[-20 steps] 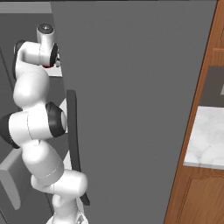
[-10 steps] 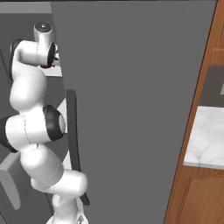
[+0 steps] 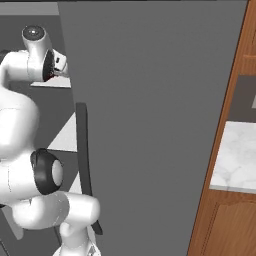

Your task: Take the bell pepper and squash out of the freezer and place them in the tupperware container on the counter. Then put the tupperware containing the vegetables back in the freezer.

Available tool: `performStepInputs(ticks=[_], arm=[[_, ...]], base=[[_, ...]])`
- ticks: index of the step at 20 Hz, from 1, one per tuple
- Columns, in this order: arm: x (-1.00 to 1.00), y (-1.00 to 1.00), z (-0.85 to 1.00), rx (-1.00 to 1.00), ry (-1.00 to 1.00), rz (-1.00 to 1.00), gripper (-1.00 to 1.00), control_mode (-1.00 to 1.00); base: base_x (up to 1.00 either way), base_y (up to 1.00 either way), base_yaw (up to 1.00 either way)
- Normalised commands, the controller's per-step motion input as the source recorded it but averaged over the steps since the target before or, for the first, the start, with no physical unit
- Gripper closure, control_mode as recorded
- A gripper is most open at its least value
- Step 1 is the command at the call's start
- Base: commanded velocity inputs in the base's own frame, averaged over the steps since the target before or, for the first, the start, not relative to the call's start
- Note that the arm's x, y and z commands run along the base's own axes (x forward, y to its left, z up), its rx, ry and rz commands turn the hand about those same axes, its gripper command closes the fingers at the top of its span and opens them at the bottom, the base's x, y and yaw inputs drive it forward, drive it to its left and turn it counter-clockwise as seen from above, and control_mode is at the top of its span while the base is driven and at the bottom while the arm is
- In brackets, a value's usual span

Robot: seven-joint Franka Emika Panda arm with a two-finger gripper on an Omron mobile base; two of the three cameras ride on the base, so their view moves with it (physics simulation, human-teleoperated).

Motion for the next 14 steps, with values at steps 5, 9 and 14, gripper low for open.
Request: performStepInputs(ticks=[5,9,14], arm=[[-0.9,-0.82,0.16,0.0,-0.08,-0.05,1.0,-1.0],[-1.0,-0.57,0.32,0.0,-0.07,0.0,1.0,-1.0],[-1.0,-0.29,0.46,0.0,-0.01,0.0,1.0,-1.0]], base=[[0.0,0.0,0.0],[0.0,0.0,0.0],[0.0,0.0,0.0]])
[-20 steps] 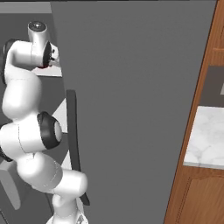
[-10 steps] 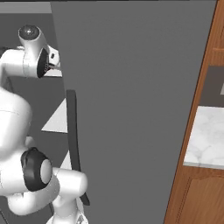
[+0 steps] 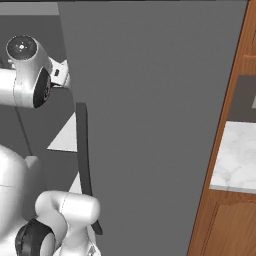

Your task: Take the bell pepper and squash out of the freezer and place them in the tupperware container on the counter. Then put the tupperware containing the vegetables back in the freezer.

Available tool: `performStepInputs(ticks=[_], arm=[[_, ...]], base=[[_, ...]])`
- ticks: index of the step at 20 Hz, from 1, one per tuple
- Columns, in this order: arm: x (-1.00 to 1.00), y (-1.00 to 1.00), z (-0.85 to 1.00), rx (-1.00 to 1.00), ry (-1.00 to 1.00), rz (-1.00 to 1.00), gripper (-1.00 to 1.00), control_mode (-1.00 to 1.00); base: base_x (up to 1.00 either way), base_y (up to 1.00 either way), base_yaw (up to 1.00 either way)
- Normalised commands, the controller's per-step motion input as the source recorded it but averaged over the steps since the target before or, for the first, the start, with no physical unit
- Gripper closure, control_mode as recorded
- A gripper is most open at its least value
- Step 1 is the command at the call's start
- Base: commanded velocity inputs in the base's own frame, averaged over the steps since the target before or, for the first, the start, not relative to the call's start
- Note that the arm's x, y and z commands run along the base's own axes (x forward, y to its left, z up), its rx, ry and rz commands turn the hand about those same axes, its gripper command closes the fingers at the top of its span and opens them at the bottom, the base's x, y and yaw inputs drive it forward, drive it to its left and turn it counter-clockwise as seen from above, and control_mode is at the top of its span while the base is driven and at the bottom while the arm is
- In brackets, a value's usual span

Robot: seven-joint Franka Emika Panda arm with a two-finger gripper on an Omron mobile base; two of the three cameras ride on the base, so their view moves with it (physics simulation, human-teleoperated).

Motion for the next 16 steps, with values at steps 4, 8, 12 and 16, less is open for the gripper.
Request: performStepInputs(ticks=[4,8,12,16], arm=[[-1.0,-0.26,0.32,-0.02,0.0,0.0,1.0,-1.0],[-1.0,-0.3,0.13,-0.04,0.0,-0.02,1.0,-1.0],[-0.96,-0.49,0.0,-0.09,0.02,-0.05,1.0,-1.0],[-0.53,-0.58,-0.03,-0.08,0.07,-0.03,1.0,-1.0]], base=[[0.0,0.0,0.0],[0.0,0.0,0.0],[0.0,0.0,0.0],[0.0,0.0,0.0]])
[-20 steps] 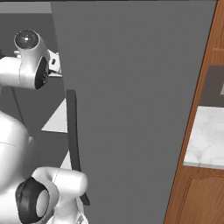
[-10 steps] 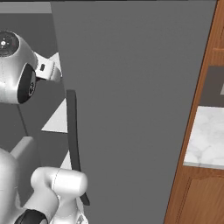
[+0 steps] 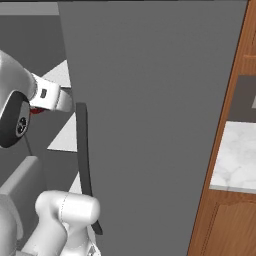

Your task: Take the bell pepper and squash out of the freezer and place them in the tupperware container on the counter. Then put the tupperware containing the vegetables back in the freezer.

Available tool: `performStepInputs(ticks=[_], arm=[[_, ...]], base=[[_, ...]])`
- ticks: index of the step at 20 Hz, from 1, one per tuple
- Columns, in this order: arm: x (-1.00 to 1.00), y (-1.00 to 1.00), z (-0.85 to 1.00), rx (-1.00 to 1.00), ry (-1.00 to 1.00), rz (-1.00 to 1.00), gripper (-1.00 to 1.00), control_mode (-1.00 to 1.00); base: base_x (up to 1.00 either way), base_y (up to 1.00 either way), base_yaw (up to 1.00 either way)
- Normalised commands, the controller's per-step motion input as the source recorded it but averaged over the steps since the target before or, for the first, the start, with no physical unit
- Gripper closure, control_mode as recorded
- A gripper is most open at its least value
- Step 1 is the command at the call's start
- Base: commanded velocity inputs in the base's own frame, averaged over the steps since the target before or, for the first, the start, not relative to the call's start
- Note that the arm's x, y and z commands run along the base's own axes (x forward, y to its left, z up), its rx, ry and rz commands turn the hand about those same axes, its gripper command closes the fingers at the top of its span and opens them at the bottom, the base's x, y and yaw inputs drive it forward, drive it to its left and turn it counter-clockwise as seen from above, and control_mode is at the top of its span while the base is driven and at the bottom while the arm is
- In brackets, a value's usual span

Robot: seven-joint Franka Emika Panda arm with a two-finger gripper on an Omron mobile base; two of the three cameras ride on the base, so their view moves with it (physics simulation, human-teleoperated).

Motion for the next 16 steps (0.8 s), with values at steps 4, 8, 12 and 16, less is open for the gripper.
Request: performStepInputs(ticks=[4,8,12,16], arm=[[-0.2,-0.42,-0.13,-0.04,0.12,-0.04,1.0,-1.0],[-0.01,-0.13,-0.15,-0.01,0.13,-0.07,1.0,-1.0],[-0.08,0.0,-0.16,0.0,0.05,-0.1,1.0,-1.0],[0.0,0.0,0.0,0.0,0.0,0.0,1.0,1.0]], base=[[0.0,0.0,0.0],[0.0,0.0,0.0],[0.0,0.0,0.0],[-0.91,-0.21,-0.1]])
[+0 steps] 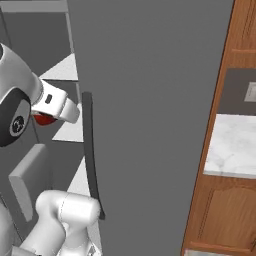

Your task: Take the bell pepper and squash out of the freezer and place them in the tupperware container on the counter. Then put the tupperware containing the vegetables back in the freezer.

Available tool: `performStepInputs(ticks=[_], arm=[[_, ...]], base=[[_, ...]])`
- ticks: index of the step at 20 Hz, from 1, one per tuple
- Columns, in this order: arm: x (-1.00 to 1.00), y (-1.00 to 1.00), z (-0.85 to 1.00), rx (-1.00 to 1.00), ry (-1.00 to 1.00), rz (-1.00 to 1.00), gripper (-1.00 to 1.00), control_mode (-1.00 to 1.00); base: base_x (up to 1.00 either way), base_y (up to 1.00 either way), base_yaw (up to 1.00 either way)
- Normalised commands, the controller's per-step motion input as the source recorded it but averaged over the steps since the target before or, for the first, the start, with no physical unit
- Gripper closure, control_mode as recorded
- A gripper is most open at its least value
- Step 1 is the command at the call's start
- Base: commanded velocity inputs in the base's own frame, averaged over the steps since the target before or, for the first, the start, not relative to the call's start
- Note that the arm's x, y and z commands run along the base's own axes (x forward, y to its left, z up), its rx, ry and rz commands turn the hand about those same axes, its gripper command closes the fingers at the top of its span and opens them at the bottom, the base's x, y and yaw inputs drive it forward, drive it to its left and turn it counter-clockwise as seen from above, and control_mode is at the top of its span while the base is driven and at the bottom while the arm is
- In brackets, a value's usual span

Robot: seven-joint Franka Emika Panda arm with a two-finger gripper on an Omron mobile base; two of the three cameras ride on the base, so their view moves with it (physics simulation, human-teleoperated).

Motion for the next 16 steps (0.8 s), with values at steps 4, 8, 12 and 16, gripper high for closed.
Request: performStepInputs(ticks=[4,8,12,16], arm=[[0.0,0.0,0.0,0.0,0.0,0.0,1.0,1.0],[0.0,0.0,0.0,0.0,0.0,0.0,1.0,1.0],[0.0,0.0,0.0,0.0,0.0,0.0,1.0,1.0],[0.0,0.0,0.0,0.0,0.0,0.0,1.0,1.0]], base=[[-0.62,-0.9,-0.16],[0.04,-1.0,-0.12],[0.28,-1.0,-0.06],[0.39,-1.0,-0.02]])
